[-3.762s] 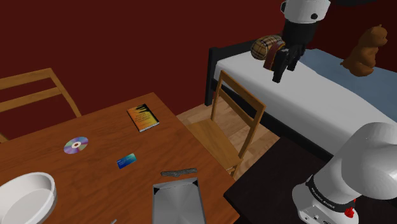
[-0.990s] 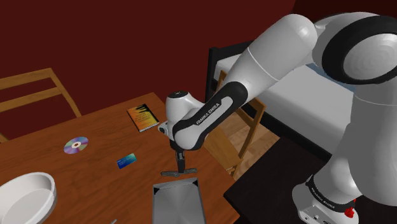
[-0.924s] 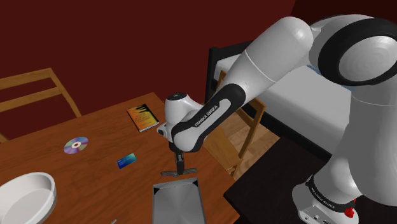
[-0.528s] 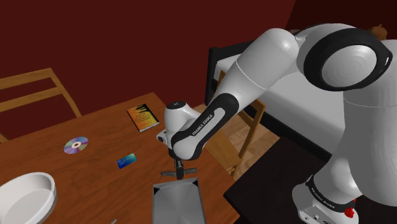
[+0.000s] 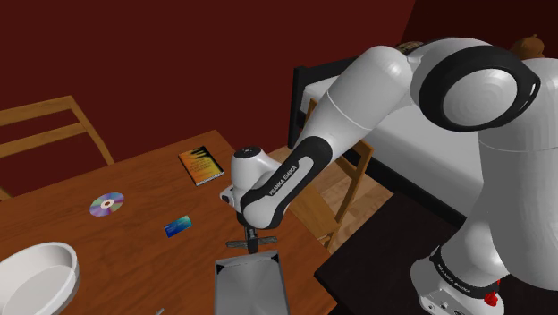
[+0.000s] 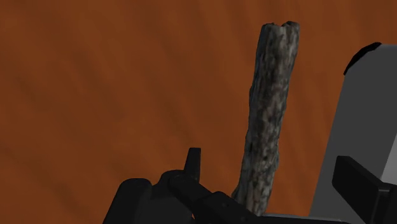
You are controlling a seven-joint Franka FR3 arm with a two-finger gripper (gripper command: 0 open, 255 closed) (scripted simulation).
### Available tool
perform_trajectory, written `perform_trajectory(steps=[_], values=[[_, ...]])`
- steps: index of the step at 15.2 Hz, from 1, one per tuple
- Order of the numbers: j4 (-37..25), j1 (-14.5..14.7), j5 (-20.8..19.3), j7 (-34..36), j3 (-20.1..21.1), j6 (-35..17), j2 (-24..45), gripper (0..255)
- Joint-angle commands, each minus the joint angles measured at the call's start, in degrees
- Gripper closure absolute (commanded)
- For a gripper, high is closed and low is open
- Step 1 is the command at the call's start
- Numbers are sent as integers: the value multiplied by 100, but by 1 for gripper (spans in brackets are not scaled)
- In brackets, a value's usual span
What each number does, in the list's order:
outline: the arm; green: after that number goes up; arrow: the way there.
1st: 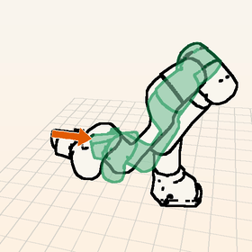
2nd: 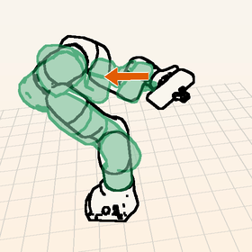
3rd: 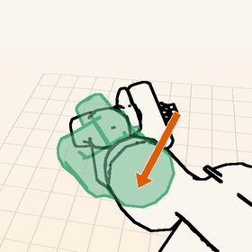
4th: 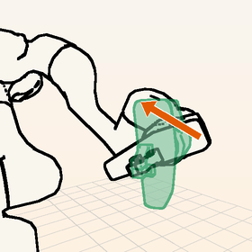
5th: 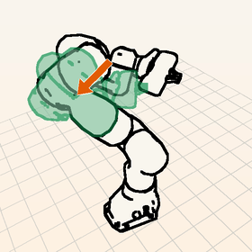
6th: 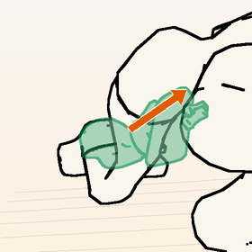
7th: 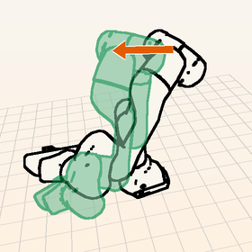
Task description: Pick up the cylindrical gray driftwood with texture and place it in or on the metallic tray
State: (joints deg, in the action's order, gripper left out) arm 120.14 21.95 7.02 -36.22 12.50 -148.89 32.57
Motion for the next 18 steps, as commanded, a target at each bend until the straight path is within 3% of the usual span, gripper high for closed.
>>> perform_trajectory(steps=[1, 2, 11, 18], values=[[3, 4, 0, 0, 3, 5, 6, 0], [-4, 5, -1, 0, 2, 8, 11, 255], [3, 4, 0, 0, 3, 5, 6, 255], [100, -48, 52, 30, 59, 390, -481, 255]])
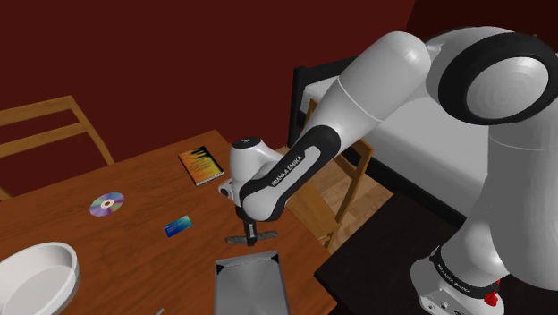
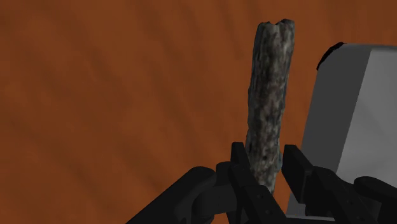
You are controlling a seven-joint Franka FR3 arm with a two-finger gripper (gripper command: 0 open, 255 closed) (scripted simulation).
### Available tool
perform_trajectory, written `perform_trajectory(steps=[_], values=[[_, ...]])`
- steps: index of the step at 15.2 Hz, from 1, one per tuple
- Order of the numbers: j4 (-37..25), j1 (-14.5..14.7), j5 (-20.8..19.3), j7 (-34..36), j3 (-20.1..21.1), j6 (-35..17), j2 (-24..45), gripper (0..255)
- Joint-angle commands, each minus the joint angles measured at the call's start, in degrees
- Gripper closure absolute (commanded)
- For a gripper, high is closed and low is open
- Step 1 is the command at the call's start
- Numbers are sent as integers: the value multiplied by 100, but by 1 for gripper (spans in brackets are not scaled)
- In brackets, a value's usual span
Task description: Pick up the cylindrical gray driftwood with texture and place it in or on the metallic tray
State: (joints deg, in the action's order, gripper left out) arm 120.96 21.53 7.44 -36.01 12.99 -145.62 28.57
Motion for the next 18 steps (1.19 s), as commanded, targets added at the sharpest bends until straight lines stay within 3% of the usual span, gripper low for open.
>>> perform_trajectory(steps=[1, 16, 18], values=[[27, -13, 17, 13, 18, 121, -149, 255], [13, -102, 129, 71, 102, 1034, -1062, 255], [227, 48, 168, 283, 200, 902, -1183, 255]])
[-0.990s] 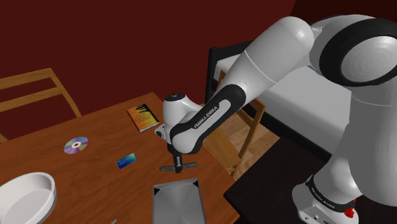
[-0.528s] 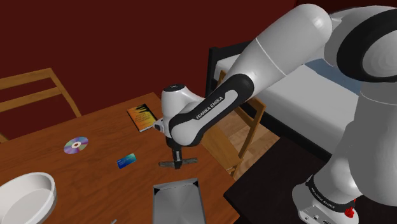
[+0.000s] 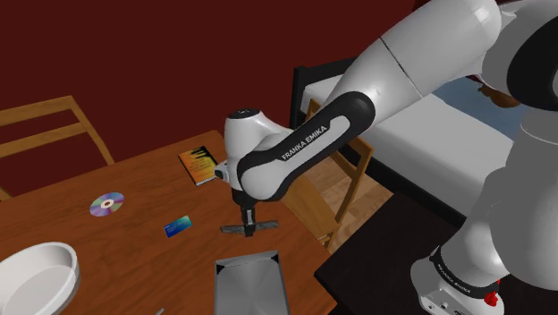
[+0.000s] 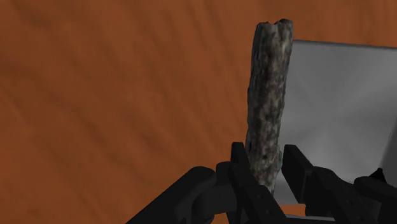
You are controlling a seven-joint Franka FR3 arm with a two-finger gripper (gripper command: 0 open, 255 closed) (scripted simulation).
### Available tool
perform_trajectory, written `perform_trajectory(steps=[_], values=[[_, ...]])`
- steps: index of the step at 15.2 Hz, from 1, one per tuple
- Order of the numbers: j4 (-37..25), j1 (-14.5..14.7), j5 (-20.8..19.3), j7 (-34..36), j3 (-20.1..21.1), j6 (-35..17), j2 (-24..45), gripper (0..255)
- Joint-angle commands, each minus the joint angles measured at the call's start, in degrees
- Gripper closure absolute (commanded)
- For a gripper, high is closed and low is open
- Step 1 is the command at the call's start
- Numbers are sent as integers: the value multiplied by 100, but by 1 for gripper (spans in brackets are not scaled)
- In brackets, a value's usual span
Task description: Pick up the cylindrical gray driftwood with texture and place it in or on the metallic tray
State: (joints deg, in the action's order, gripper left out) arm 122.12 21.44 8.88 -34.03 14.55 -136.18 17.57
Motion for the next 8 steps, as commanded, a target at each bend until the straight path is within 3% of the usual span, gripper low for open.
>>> perform_trajectory(steps=[1, 8], values=[[208, 135, 43, 194, 95, -106, -137, 255], [704, 715, 131, 1040, 459, -501, -392, 255]])
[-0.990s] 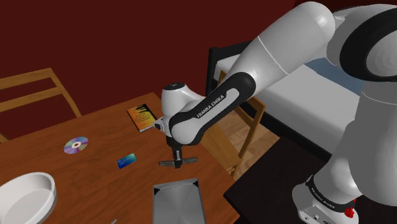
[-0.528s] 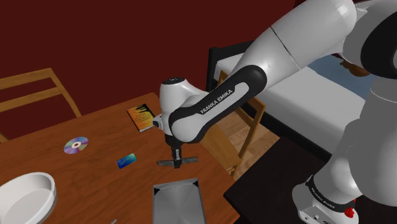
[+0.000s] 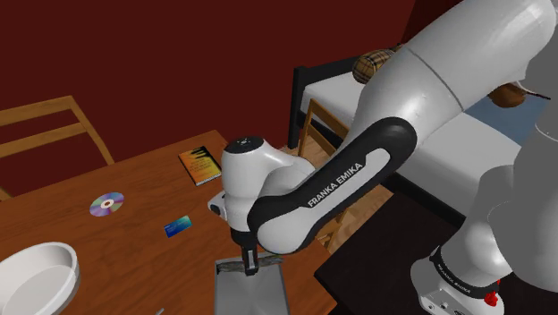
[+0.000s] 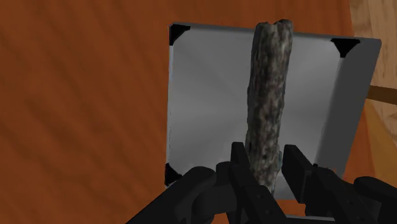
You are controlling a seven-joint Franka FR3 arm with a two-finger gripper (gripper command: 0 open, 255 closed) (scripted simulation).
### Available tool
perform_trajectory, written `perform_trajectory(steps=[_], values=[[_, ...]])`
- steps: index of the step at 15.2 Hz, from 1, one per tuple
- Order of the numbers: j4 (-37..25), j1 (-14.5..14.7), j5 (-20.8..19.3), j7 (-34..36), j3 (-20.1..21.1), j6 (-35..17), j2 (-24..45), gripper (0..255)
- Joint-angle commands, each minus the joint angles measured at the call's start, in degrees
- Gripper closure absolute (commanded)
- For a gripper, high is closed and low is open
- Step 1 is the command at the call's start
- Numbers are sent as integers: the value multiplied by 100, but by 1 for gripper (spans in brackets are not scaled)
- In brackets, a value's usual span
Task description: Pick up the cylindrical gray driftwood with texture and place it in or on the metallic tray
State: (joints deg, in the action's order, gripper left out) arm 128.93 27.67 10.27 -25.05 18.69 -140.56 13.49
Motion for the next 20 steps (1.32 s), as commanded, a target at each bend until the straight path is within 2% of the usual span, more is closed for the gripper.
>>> perform_trajectory(steps=[1, 2, 14, 20], values=[[67, 180, -5, 276, 99, -113, -2, 255], [105, 268, -5, 411, 150, -160, -15, 255], [118, 392, -223, 437, 17, -983, 817, 255], [114, 400, -234, 438, 7, -1021, 860, 255]])
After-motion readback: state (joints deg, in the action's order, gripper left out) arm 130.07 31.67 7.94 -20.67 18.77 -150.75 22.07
